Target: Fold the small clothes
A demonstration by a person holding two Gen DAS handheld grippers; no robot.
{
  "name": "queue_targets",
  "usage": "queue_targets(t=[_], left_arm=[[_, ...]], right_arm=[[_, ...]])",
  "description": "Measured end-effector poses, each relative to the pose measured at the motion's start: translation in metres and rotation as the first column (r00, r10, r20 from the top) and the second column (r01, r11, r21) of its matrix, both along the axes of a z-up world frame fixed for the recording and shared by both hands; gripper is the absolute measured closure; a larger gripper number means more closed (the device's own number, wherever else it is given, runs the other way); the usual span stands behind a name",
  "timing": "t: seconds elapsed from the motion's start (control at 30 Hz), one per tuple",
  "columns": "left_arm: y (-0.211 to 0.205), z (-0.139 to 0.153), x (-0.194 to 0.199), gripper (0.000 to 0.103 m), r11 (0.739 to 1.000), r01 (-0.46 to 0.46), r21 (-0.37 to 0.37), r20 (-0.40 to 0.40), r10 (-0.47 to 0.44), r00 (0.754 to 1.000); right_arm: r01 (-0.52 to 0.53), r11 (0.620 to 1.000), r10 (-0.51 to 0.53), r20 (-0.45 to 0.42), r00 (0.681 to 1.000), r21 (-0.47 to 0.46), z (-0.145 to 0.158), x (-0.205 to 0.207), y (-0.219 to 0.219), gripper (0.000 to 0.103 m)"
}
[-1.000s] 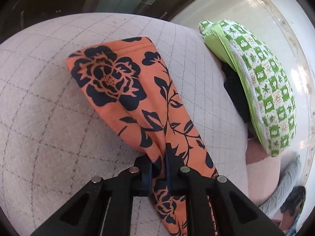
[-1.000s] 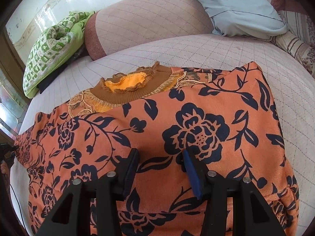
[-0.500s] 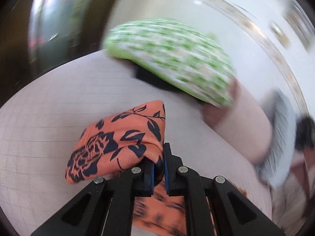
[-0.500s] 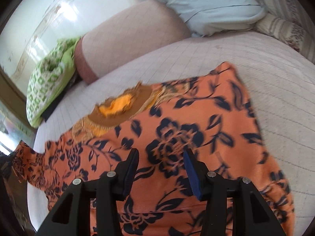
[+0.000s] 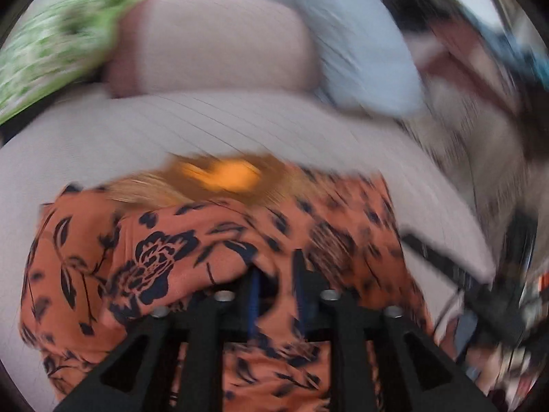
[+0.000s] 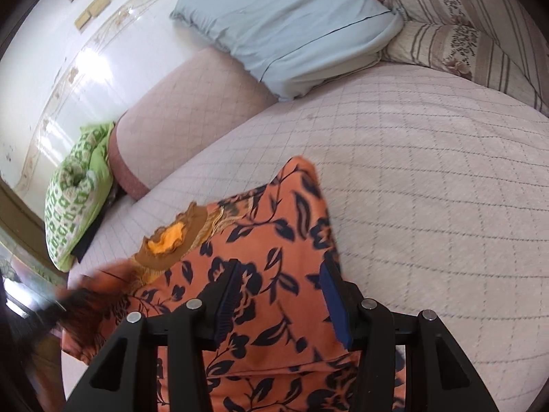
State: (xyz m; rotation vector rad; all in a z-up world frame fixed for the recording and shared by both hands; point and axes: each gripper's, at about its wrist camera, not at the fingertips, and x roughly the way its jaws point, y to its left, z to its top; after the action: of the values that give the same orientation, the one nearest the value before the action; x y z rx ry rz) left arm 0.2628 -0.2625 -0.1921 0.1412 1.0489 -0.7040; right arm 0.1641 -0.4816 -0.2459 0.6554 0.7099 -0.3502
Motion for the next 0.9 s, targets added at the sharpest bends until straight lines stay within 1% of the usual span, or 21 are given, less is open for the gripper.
queue_targets(t=[0.03, 0.07, 0.1, 0.13, 0.17, 0.23, 0.27, 0.33, 0.37, 0.43, 0.47, 0.53, 0.57, 0.6, 0.63, 0.67, 0.73, 0.77, 0.83, 0.87, 0.9], left_arm=[[-0.009, -0.002, -0.006, 0.054, 0.998, 0.025, 0.049, 0.022, -0.026, 0.999], [-0.011, 0.002, -0.010, 0.051, 0.997, 0.026, 0.071, 0.062, -0.031, 0.998], [-0.006, 0.010, -0.011, 0.046, 0.997, 0.023, 0.070, 0.102, -0.031, 0.994], [0.001, 0.018, -0.014, 0.041, 0.998, 0.024, 0.052, 0.117, -0.030, 0.993], [0.015, 0.028, -0.014, 0.037, 0.999, 0.028, 0.018, 0.118, -0.030, 0.993], [0.042, 0.048, -0.005, 0.030, 0.998, 0.015, -0.063, 0.126, -0.007, 0.992], [0.057, 0.059, -0.002, 0.028, 0.996, -0.012, -0.087, 0.145, 0.024, 0.989], [0.090, 0.077, 0.009, 0.021, 0.989, -0.100, -0.107, 0.196, 0.120, 0.973], [0.103, 0.081, 0.014, 0.021, 0.984, -0.134, -0.119, 0.205, 0.157, 0.966], [0.131, 0.086, 0.028, 0.020, 0.970, -0.184, -0.159, 0.179, 0.212, 0.961], [0.144, 0.084, 0.035, 0.020, 0.963, -0.213, -0.165, 0.159, 0.239, 0.958], [0.168, 0.072, 0.054, 0.020, 0.941, -0.322, -0.103, 0.119, 0.333, 0.935], [0.181, 0.061, 0.063, 0.020, 0.920, -0.390, -0.044, 0.108, 0.393, 0.913], [0.192, 0.051, 0.070, 0.020, 0.898, -0.439, -0.003, 0.099, 0.437, 0.894], [0.203, 0.039, 0.076, 0.020, 0.880, -0.474, 0.020, 0.072, 0.472, 0.879], [0.217, 0.024, 0.078, 0.020, 0.870, -0.492, 0.031, 0.028, 0.491, 0.870], [0.232, 0.001, 0.088, 0.021, 0.859, -0.507, 0.069, -0.065, 0.511, 0.857], [0.237, -0.009, 0.090, 0.021, 0.854, -0.511, 0.095, -0.091, 0.519, 0.850], [0.242, -0.022, 0.088, 0.021, 0.851, -0.506, 0.144, -0.089, 0.520, 0.850], [0.242, -0.027, 0.087, 0.021, 0.849, -0.500, 0.170, -0.080, 0.517, 0.852], [0.243, -0.033, 0.086, 0.021, 0.851, -0.489, 0.191, -0.076, 0.510, 0.857]], right_arm=[[0.003, 1.000, -0.003, 0.015, 1.000, 0.020, 0.001, -0.002, -0.004, 0.051], [0.005, 0.999, -0.006, 0.028, 1.000, 0.033, 0.002, -0.003, -0.006, 0.049], [0.010, 0.999, -0.012, 0.045, 0.999, 0.049, 0.003, -0.005, -0.009, 0.047], [0.009, 0.998, -0.014, 0.064, 0.998, 0.067, 0.005, -0.007, -0.011, 0.041], [0.004, 0.997, -0.010, 0.078, 0.997, 0.080, 0.006, -0.006, -0.010, 0.038], [-0.016, 0.996, 0.008, 0.090, 0.996, 0.086, 0.009, -0.003, -0.005, 0.038], [-0.032, 0.996, 0.024, 0.093, 0.995, 0.081, 0.010, -0.001, 0.001, 0.038], [-0.081, 0.995, 0.075, 0.095, 0.993, 0.061, 0.015, 0.006, 0.015, 0.038], [-0.111, 0.993, 0.106, 0.098, 0.990, 0.048, 0.017, 0.010, 0.023, 0.038], [-0.171, 0.985, 0.169, 0.102, 0.980, 0.012, 0.023, 0.019, 0.044, 0.038], [-0.202, 0.979, 0.201, 0.105, 0.974, -0.003, 0.026, 0.022, 0.055, 0.038], [-0.277, 0.960, 0.280, 0.106, 0.954, -0.037, 0.029, 0.030, 0.078, 0.038], [-0.316, 0.947, 0.320, 0.103, 0.942, -0.061, 0.031, 0.034, 0.091, 0.038], [-0.353, 0.931, 0.361, 0.097, 0.928, -0.088, 0.032, 0.037, 0.103, 0.038], [-0.396, 0.911, 0.406, 0.086, 0.910, -0.117, 0.033, 0.039, 0.117, 0.038], [-0.455, 0.877, 0.468, 0.061, 0.882, -0.155, 0.033, 0.043, 0.136, 0.038], [-0.526, 0.820, 0.540, 0.001, 0.842, -0.223, 0.030, 0.047, 0.163, 0.038], [-0.556, 0.783, 0.567, -0.049, 0.823, -0.277, 0.026, 0.048, 0.179, 0.038], [-0.597, 0.728, 0.597, -0.116, 0.794, -0.338, 0.020, 0.048, 0.195, 0.038], [-0.610, 0.703, 0.602, -0.152, 0.784, -0.367, 0.017, 0.048, 0.201, 0.038], [-0.614, 0.678, 0.596, -0.187, 0.781, -0.403, 0.013, 0.046, 0.206, 0.038]])
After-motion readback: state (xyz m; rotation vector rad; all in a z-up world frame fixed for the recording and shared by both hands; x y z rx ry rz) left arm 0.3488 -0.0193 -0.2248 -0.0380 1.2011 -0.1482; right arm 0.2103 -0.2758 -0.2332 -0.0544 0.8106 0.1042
